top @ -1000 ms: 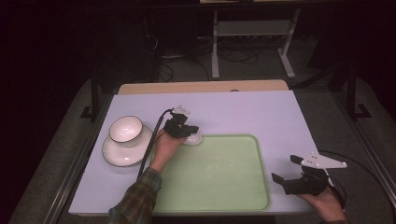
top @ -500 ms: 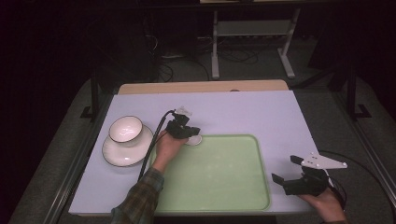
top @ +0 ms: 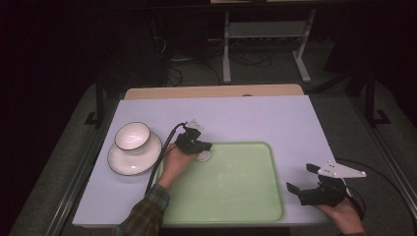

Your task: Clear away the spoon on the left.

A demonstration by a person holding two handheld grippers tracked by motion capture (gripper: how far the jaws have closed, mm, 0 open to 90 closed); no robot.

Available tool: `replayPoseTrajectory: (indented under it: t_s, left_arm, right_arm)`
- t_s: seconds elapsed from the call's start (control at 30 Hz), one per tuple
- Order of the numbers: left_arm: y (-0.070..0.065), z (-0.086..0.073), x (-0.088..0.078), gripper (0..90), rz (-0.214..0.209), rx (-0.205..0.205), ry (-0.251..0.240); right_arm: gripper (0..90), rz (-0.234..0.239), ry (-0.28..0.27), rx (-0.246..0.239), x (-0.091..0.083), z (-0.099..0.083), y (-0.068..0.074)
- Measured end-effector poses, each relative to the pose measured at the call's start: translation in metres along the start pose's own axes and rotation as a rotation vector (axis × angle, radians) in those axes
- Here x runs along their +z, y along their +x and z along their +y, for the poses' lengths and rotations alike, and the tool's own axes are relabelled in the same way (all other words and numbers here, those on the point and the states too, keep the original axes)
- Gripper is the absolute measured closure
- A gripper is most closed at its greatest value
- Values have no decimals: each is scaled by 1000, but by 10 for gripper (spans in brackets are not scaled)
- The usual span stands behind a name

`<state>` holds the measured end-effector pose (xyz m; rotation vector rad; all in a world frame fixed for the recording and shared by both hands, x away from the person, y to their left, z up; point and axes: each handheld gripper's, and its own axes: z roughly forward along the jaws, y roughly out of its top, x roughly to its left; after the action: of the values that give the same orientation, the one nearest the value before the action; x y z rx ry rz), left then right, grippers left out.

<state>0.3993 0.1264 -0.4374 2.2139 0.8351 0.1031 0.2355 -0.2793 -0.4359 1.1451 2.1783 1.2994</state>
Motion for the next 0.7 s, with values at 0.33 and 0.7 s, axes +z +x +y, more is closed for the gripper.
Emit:
replayPoseTrajectory:
  t_s: [0.33,0.7]
  left_arm:
    - [-16,-16,-7,898,-33,32,35]
    - [-24,-33,-25,899,-44,46,56]
  right_arm:
    - [0,0,-2,-2,0,0,1]
    - [0,-3,0,-3,0,0,0]
